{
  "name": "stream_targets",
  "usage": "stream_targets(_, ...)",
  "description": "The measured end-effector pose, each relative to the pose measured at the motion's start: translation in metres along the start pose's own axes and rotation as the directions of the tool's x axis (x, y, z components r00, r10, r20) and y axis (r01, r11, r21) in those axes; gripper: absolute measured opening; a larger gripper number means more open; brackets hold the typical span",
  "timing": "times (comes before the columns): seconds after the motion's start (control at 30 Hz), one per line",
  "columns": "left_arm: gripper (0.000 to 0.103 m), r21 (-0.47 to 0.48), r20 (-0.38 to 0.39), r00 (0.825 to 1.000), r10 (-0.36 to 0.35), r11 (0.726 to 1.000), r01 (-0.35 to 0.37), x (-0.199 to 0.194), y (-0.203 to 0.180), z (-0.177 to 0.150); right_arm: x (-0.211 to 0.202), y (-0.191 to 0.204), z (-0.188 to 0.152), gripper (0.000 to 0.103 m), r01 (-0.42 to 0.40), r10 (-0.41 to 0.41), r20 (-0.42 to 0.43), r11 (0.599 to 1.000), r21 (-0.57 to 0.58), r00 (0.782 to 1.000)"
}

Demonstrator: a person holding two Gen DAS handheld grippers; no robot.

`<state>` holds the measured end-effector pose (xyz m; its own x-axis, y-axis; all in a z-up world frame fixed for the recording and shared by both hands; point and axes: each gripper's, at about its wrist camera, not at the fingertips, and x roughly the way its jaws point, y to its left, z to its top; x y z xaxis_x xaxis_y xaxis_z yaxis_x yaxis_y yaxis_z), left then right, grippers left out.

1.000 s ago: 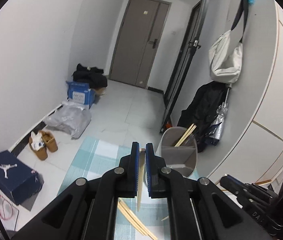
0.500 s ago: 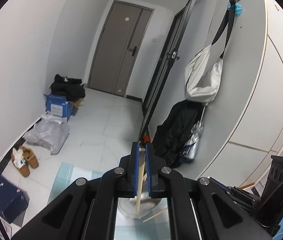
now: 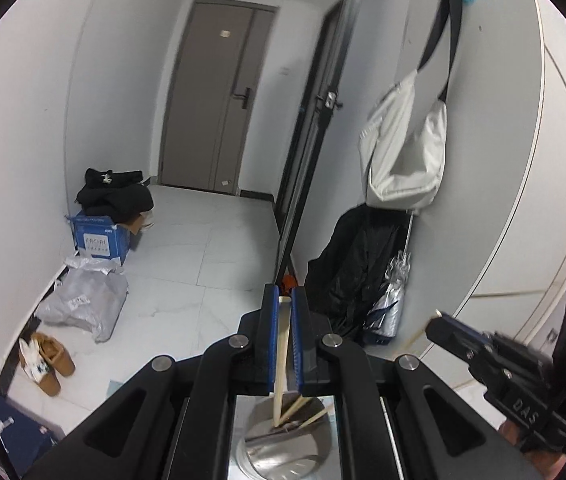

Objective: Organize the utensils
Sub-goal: 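Carry the chopstick in the left gripper over the holder while the right gripper carries its chopstick there, then open the left gripper to drop its chopstick into the holder while the right gripper drops its chopstick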

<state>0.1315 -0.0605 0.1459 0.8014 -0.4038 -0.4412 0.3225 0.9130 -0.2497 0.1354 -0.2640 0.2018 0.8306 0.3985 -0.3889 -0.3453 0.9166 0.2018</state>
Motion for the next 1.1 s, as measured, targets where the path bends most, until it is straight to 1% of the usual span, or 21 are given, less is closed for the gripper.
stream_targets(0.1, 0.003, 0.046, -0.03, 1.0, -0.004, 0.999, 0.005, 0.012, -0.002, 0.0, 0.019, -0.009, 0.004, 0.005, -0.021, 0.022, -0.018, 1.0, 0.016, 1.0)
stream_targets(0.2, 0.003, 0.082, -0.066, 0.998, -0.004, 0.997, 0.009, 0.023, -0.003, -0.003, 0.04, -0.017, -0.001, 0.005, -0.032, 0.033, -0.044, 0.999, 0.032, 0.998)
stream_targets(0.43, 0.003, 0.1, -0.165, 0.986, -0.011, 0.995, 0.028, 0.046, 0.008, -0.015, 0.069, -0.03, -0.024, 0.005, -0.067, 0.075, -0.091, 0.994, 0.084, 0.993)
stream_targets(0.5, 0.003, 0.103, -0.183, 0.983, -0.008, 0.994, 0.027, 0.051, 0.009, -0.018, 0.075, -0.03, -0.031, 0.005, -0.07, 0.079, -0.105, 0.993, 0.09, 0.991)
stream_targets(0.63, 0.003, 0.112, -0.234, 0.972, -0.012, 0.993, 0.039, 0.063, 0.006, -0.025, 0.088, -0.033, -0.05, 0.005, -0.074, 0.09, -0.14, 0.991, 0.114, 0.986)
stream_targets(0.7, 0.003, 0.11, -0.273, 0.962, -0.023, 0.992, 0.056, 0.069, 0.006, -0.03, 0.092, -0.036, -0.058, 0.005, -0.074, 0.092, -0.151, 0.989, 0.125, 0.984)
stream_targets(0.77, 0.003, 0.11, -0.293, 0.956, -0.027, 0.992, 0.062, 0.072, 0.007, -0.032, 0.098, -0.039, -0.067, 0.005, -0.087, 0.112, -0.167, 0.985, 0.148, 0.98)
stream_targets(0.8, 0.003, 0.107, -0.299, 0.954, -0.027, 0.992, 0.061, 0.074, 0.008, -0.033, 0.1, -0.039, -0.069, 0.005, -0.087, 0.114, -0.174, 0.984, 0.155, 0.978)
stream_targets(0.9, 0.003, 0.066, -0.351, 0.935, -0.043, 0.995, 0.07, 0.082, 0.015, -0.037, 0.107, -0.041, -0.081, 0.005, -0.089, 0.124, -0.201, 0.981, 0.173, 0.972)
stream_targets(0.93, 0.003, 0.036, -0.376, 0.925, -0.062, 0.996, 0.082, 0.085, 0.02, -0.039, 0.11, -0.042, -0.086, 0.005, -0.091, 0.129, -0.215, 0.979, 0.18, 0.968)
stream_targets(1.03, 0.003, -0.033, -0.4, 0.909, -0.115, 0.993, 0.111, 0.088, 0.03, -0.04, 0.116, -0.04, -0.093, 0.005, -0.093, 0.134, -0.24, 0.98, 0.175, 0.961)
stream_targets(1.1, 0.003, -0.06, -0.396, 0.908, -0.134, 0.991, 0.12, 0.087, 0.032, -0.04, 0.118, -0.037, -0.097, 0.005, -0.103, 0.144, -0.252, 0.98, 0.169, 0.957)
